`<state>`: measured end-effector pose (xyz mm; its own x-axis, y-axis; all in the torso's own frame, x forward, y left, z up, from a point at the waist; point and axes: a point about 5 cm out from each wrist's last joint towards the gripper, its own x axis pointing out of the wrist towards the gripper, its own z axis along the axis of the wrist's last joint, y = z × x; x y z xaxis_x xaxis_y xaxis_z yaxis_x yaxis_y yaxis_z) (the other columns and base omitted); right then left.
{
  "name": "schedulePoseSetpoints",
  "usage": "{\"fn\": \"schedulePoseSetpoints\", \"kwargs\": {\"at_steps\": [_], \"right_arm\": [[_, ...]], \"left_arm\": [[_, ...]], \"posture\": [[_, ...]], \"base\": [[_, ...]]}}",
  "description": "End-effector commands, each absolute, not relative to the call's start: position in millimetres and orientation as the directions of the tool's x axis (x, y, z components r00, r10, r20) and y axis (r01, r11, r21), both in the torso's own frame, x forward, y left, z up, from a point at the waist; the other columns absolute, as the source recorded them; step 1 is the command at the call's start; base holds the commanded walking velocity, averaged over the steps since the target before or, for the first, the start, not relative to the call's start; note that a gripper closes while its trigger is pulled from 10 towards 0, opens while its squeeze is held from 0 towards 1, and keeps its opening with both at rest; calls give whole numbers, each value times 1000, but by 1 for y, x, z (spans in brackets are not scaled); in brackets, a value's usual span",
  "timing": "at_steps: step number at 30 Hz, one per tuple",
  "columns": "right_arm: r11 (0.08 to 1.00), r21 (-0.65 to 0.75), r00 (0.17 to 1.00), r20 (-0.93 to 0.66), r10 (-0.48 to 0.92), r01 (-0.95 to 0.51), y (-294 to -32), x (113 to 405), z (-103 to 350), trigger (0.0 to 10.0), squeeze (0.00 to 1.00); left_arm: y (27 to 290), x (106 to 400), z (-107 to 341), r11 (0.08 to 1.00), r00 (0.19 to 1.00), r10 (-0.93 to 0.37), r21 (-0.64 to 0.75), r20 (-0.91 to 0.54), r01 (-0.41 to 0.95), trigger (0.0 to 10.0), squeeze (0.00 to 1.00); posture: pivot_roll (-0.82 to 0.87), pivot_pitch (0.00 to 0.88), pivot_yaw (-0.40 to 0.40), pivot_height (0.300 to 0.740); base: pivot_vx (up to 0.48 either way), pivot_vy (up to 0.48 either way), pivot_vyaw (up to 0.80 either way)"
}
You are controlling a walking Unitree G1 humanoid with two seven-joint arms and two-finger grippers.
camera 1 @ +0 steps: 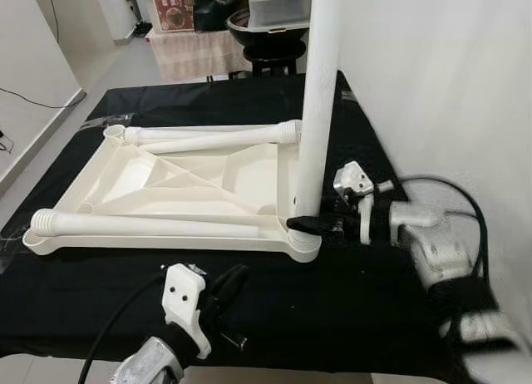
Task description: Building children table
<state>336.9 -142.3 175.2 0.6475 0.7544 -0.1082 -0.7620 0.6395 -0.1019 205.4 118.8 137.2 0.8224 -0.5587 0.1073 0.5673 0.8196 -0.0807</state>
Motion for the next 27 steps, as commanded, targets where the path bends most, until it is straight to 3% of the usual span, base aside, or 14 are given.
{"fn": "schedulePoseSetpoints", "kwargs": {"at_steps": [1,5,10,11,14,15,16,19,20,22,23,24,25,27], "right_arm": [[897,-81,883,-235,406,-434,-134,309,139,0,0],[909,-74,895,-226,385,-410,-109,287,142,0,0],[901,-81,891,-210,402,-425,-105,294,149,0,0],[888,-88,881,-202,427,-451,-104,296,153,10000,0],[861,-101,859,-185,477,-499,-103,300,158,10000,0],[817,-91,818,-156,554,-570,-100,303,166,10000,1000],[817,-91,818,-156,554,-570,-100,303,166,10000,1000],[709,-87,715,-97,693,-699,-94,305,184,10000,1000],[638,-94,644,-51,763,-764,-93,306,196,10000,1000],[638,-94,644,-51,763,-764,-93,306,196,10000,1000],[557,-120,564,-28,826,-822,-96,308,206,10000,882],[499,-143,507,-26,862,-855,-101,311,213,10000,0],[499,-143,507,-26,862,-855,-101,311,213,10000,0],[388,-163,402,-60,914,-907,-107,320,219,10000,0]], "left_arm": [[124,201,139,814,817,-568,-78,102,576,10000,0],[126,202,141,810,814,-570,-90,107,579,10000,0],[121,204,143,789,794,-598,-95,104,607,10000,0],[119,205,144,783,789,-605,-98,107,614,10000,0],[118,206,144,785,792,-600,-104,115,610,10000,0],[118,207,144,790,797,-592,-111,119,603,10000,0],[118,207,144,790,797,-592,-111,119,603,10000,0],[116,209,144,788,796,-593,-120,121,604,10000,0],[116,209,143,786,796,-594,-123,119,605,10000,0],[116,209,143,786,796,-594,-123,119,605,10000,0],[116,209,143,784,794,-596,-126,116,607,10000,0],[115,209,143,780,791,-602,-128,114,612,10000,0],[115,209,143,780,791,-602,-128,114,612,10000,0],[114,210,143,772,783,-611,-133,114,622,10000,0]], "posture": [[-12,210,85,740],[-20,201,94,740],[-16,203,87,740],[-21,211,69,740],[-27,210,64,740],[-39,204,61,740],[-39,204,61,740],[-38,204,56,740],[-43,200,61,740],[-43,200,61,740],[-38,197,63,740],[-29,198,58,740],[-29,198,58,740],[-24,200,54,740]], "base": [[0,0,0],[0,0,0],[0,0,0],[0,0,0],[0,0,0],[0,0,0],[0,0,0],[0,0,0],[0,0,0],[0,0,0],[0,0,0],[0,0,0],[0,0,0],[0,0,0]]}}
